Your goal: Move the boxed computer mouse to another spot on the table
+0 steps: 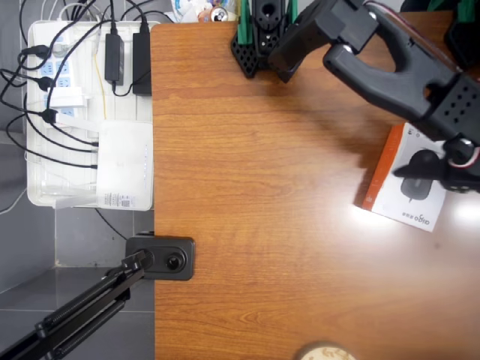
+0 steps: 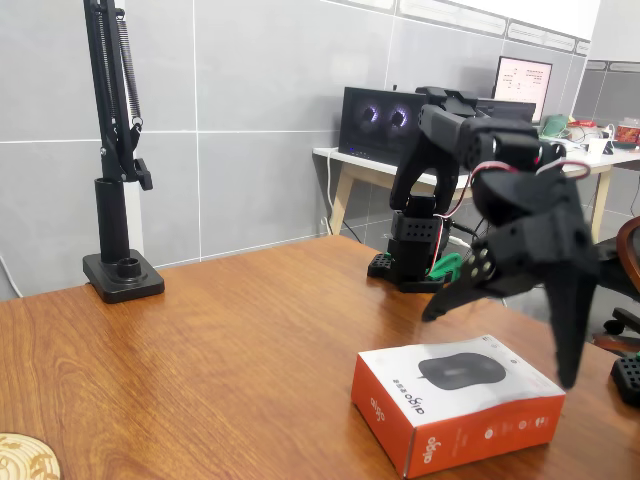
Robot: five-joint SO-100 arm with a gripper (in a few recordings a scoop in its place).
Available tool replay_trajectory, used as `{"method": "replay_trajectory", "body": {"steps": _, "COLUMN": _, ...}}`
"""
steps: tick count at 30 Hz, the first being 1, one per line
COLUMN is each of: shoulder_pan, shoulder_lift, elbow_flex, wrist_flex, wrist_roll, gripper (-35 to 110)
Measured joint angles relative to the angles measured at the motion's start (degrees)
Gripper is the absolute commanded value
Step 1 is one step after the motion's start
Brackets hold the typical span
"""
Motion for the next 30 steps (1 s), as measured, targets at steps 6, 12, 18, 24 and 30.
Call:
{"method": "replay_trajectory", "body": {"steps": 6, "shoulder_pan": 1.1, "shoulder_lift": 0.0, "elbow_flex": 7.4, "wrist_flex": -4.2, "wrist_roll": -1.4, "gripper": 104}}
{"method": "replay_trajectory", "body": {"steps": 12, "shoulder_pan": 0.9, "shoulder_lift": 0.0, "elbow_flex": 15.0, "wrist_flex": -9.8, "wrist_roll": -2.8, "gripper": 104}}
{"method": "replay_trajectory", "body": {"steps": 18, "shoulder_pan": 0.9, "shoulder_lift": -0.3, "elbow_flex": 18.3, "wrist_flex": -12.2, "wrist_roll": -3.5, "gripper": 81}}
{"method": "replay_trajectory", "body": {"steps": 24, "shoulder_pan": 2.2, "shoulder_lift": 4.1, "elbow_flex": 15.6, "wrist_flex": -2.0, "wrist_roll": -2.7, "gripper": 0}}
{"method": "replay_trajectory", "body": {"steps": 30, "shoulder_pan": 4.7, "shoulder_lift": -1.1, "elbow_flex": -3.3, "wrist_flex": 24.4, "wrist_roll": 0.4, "gripper": 0}}
